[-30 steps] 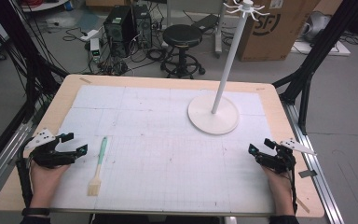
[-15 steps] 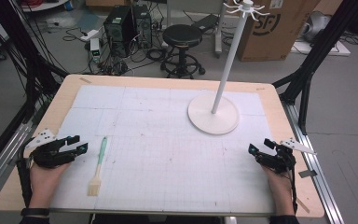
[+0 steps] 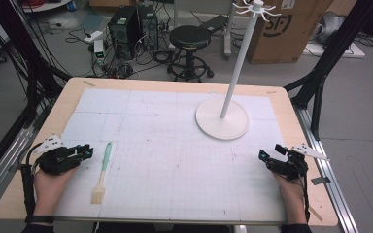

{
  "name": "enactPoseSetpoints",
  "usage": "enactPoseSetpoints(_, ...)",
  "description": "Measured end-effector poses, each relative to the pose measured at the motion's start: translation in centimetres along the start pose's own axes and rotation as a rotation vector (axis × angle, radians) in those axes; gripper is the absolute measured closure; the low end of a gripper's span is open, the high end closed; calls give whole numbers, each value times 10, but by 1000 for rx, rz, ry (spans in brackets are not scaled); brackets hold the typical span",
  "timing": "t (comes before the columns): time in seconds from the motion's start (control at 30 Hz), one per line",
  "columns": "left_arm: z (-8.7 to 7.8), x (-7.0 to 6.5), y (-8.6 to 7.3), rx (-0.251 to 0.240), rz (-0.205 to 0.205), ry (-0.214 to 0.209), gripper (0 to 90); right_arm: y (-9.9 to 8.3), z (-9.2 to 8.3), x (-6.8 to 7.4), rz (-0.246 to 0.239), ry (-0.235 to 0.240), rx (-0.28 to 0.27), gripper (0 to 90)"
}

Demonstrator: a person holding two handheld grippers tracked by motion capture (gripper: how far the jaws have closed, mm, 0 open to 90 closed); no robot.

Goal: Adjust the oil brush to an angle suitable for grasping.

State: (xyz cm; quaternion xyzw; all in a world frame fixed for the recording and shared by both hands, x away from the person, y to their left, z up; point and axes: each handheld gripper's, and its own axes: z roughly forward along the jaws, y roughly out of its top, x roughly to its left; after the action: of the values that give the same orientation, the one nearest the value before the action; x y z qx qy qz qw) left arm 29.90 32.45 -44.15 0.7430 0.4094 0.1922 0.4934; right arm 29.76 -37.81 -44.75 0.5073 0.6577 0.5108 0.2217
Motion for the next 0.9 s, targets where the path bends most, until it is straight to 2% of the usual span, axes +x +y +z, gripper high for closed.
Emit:
enactPoseSetpoints(0.17,2,0,0,25,-28,13,713,0,0,0,-11,1,-5,168)
enactPoseSetpoints(0.23,2,-2,0,28,-44,20,633,0,0,0,-12,2,-6,168)
enactPoseSetpoints(0.4,1,-6,0,40,-50,26,551,0,0,1,-20,-2,-7,168)
enactPoseSetpoints(0.47,3,-6,0,45,-58,25,544,0,0,1,-23,-3,-7,168)
enactPoseSetpoints(0.53,6,-6,-1,49,-48,28,558,0,0,2,-21,-3,-3,168)
enactPoseSetpoints(0.67,13,-8,0,79,-29,40,713,0,0,1,-29,-4,-4,168)
enactPoseSetpoints(0.7,14,-8,1,84,-26,46,713,0,0,1,-29,-4,-4,168)
enactPoseSetpoints(0.77,17,-8,2,91,-30,56,770,0,0,2,-26,-4,-4,168)
enactPoseSetpoints(0.9,25,-9,3,106,-42,70,811,0,0,2,-26,-5,-4,168)
